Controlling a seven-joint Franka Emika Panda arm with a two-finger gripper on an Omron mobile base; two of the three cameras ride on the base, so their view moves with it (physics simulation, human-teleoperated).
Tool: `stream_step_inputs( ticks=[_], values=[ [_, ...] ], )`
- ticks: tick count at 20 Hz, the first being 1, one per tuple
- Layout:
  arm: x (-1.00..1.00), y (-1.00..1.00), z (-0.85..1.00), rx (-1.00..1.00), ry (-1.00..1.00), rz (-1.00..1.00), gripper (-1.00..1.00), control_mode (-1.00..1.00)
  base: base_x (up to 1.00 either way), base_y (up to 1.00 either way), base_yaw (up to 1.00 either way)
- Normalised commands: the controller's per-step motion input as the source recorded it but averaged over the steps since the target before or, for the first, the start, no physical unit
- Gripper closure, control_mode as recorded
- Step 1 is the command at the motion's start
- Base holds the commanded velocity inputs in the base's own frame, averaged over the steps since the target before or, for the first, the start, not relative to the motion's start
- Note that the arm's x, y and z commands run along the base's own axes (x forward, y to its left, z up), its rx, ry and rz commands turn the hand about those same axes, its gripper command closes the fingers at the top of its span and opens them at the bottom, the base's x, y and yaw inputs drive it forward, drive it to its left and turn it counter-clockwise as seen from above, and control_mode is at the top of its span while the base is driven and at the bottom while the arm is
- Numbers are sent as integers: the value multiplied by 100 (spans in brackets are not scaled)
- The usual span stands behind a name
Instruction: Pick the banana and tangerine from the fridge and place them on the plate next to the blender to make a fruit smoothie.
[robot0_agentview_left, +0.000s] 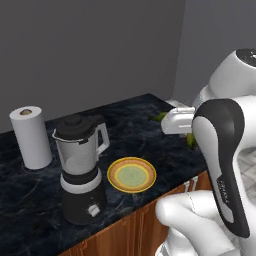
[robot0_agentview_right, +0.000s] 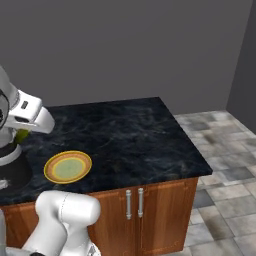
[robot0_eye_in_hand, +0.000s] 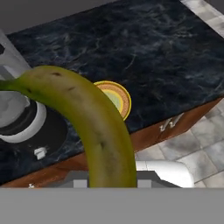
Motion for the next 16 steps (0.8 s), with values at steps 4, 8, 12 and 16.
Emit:
stream_step_inputs(
  ticks=[4,8,12,16],
  values=[
    [67,-51,-53,0,10,17,100,-100,0,0,0],
    [97,-5,-70,0,16,8,100,-100,0,0,0],
    [100,3,-77,-2,26,2,100,-100,0,0,0],
    [89,0,-64,-4,28,0,100,-100,0,0,0]
  ],
)
